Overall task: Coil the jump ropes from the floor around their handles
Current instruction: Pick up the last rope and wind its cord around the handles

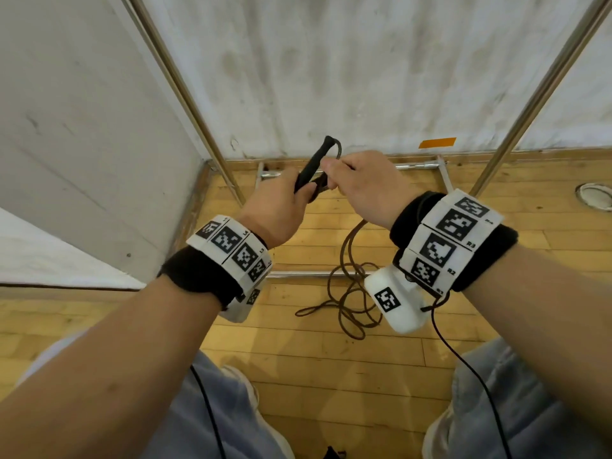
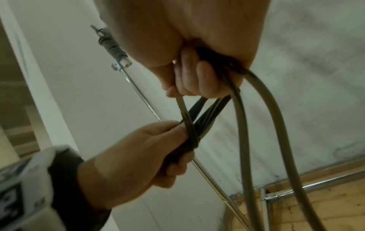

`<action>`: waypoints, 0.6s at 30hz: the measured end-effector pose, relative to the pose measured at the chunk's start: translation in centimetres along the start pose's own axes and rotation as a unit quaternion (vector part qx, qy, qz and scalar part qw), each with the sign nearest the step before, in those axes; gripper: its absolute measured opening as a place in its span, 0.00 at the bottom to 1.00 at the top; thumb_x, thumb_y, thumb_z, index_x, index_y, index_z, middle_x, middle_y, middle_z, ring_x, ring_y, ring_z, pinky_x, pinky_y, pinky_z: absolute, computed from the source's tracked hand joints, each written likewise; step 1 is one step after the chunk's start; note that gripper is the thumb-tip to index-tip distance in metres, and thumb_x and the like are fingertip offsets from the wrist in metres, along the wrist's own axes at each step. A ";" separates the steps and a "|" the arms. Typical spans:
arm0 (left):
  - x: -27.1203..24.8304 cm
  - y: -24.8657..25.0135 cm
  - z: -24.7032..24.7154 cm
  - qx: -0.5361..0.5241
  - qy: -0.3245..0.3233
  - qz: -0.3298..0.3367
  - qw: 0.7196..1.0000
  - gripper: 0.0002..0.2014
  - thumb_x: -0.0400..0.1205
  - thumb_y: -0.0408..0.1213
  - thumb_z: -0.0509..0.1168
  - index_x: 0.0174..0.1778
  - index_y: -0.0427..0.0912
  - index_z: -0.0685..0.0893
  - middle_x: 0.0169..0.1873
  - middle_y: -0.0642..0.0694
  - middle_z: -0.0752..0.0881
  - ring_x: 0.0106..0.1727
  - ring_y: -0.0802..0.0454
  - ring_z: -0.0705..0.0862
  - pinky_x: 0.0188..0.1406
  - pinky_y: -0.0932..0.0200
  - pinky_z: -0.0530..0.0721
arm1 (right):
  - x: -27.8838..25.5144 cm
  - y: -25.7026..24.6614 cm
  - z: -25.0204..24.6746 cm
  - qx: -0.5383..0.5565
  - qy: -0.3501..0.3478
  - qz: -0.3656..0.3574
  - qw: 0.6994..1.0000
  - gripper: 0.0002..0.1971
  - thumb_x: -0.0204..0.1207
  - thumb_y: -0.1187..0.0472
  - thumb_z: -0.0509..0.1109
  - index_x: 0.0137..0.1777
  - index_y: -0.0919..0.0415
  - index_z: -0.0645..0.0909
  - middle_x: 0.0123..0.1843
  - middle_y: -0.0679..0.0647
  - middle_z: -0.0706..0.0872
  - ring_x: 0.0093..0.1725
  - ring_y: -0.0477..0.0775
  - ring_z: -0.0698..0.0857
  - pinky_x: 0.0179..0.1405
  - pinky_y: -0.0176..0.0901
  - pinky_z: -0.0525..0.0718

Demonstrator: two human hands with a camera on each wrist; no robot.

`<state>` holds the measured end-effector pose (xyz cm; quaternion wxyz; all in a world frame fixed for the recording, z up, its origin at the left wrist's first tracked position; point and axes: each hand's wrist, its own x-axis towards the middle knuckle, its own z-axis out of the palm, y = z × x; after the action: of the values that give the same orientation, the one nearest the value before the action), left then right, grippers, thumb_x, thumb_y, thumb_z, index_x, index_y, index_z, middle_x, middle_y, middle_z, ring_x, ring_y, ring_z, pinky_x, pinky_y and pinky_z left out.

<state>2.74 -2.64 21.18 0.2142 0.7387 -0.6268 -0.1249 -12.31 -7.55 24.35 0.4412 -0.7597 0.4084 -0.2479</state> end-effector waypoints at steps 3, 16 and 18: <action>-0.3 0.2 0.1 -0.023 -0.070 0.041 0.996 0.09 0.84 0.42 0.57 0.55 0.42 0.76 0.37 0.50 0.81 0.36 0.51 0.80 0.30 0.58 0.74 | 0.1 -0.2 0.1 0.019 -0.009 0.027 0.999 0.21 0.84 0.51 0.58 0.30 0.56 0.77 0.21 0.45 0.72 0.14 0.40 0.67 0.22 0.32 0.67; 0.5 -0.1 2.6 0.116 -0.052 -0.055 0.990 0.14 0.80 0.35 0.59 0.62 0.45 0.69 0.32 0.55 0.72 0.31 0.60 0.72 0.25 0.61 0.67 | -0.8 -1.9 -1.5 -0.007 -0.055 -0.025 0.998 0.14 0.80 0.58 0.64 0.41 0.69 0.82 0.25 0.48 0.77 0.26 0.46 0.78 0.32 0.38 0.79; 0.2 -0.1 2.6 0.145 -0.089 -0.072 0.983 0.13 0.79 0.34 0.60 0.60 0.46 0.69 0.34 0.52 0.74 0.32 0.56 0.74 0.25 0.60 0.67 | -0.3 -1.5 -2.4 -0.059 0.006 -0.055 0.997 0.16 0.81 0.57 0.64 0.45 0.72 0.83 0.27 0.51 0.75 0.27 0.45 0.76 0.27 0.30 0.72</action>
<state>1.69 -3.29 18.92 0.0387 0.7913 -0.5997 -0.1130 -13.65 -8.01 26.82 0.3785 -0.8045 0.3824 -0.2517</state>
